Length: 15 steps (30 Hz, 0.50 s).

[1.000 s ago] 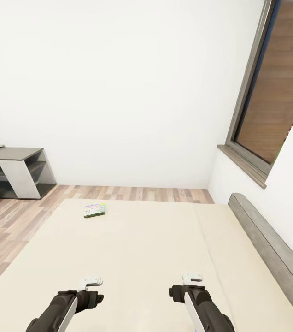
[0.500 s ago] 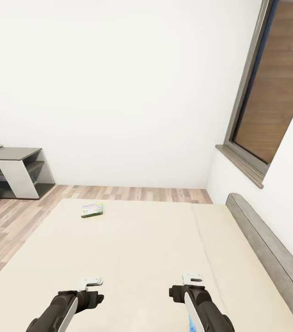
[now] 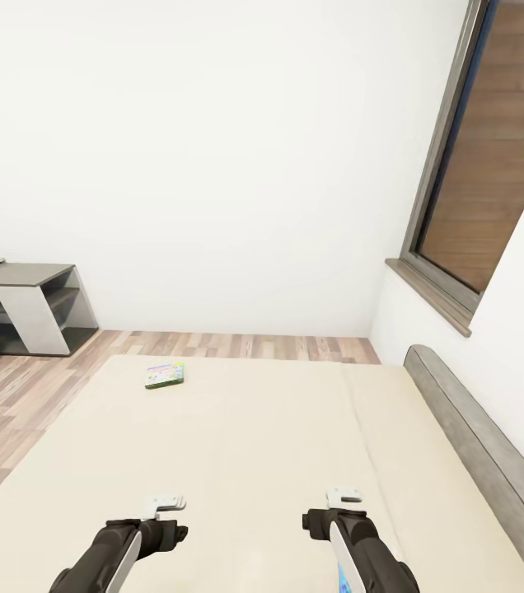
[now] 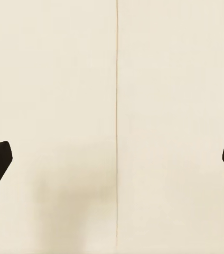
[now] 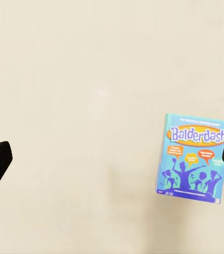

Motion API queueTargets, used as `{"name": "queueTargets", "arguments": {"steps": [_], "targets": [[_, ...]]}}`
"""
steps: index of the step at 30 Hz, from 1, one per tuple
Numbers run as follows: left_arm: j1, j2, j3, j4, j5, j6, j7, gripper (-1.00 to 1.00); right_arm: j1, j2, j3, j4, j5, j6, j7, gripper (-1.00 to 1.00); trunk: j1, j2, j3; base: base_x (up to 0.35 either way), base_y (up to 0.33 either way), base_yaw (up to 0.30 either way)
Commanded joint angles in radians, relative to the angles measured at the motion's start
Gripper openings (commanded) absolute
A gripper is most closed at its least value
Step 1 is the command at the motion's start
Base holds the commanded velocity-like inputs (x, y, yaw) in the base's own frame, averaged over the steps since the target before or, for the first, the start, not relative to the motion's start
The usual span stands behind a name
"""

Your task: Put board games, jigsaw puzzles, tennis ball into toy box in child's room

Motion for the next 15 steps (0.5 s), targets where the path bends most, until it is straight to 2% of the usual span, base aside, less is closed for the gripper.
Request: {"name": "queueTargets", "arguments": {"steps": [1, 15], "targets": [[-0.001, -0.001, 0.003, -0.002, 0.001, 0.006, -0.004, 1.0, -0.001, 0.0, 0.001, -0.001, -0.004, 0.006, -0.005, 1.0, 0.001, -0.002, -0.002, 0.0, 0.0, 0.0], [-0.001, -0.002, 0.006, -0.002, 0.002, 0.006, -0.005, 1.0, -0.001, 0.0, -0.003, -0.006, -0.006, 0.014, -0.004, 1.0, 0.001, -0.002, -0.002, 0.0, 0.0, 0.0]]}}
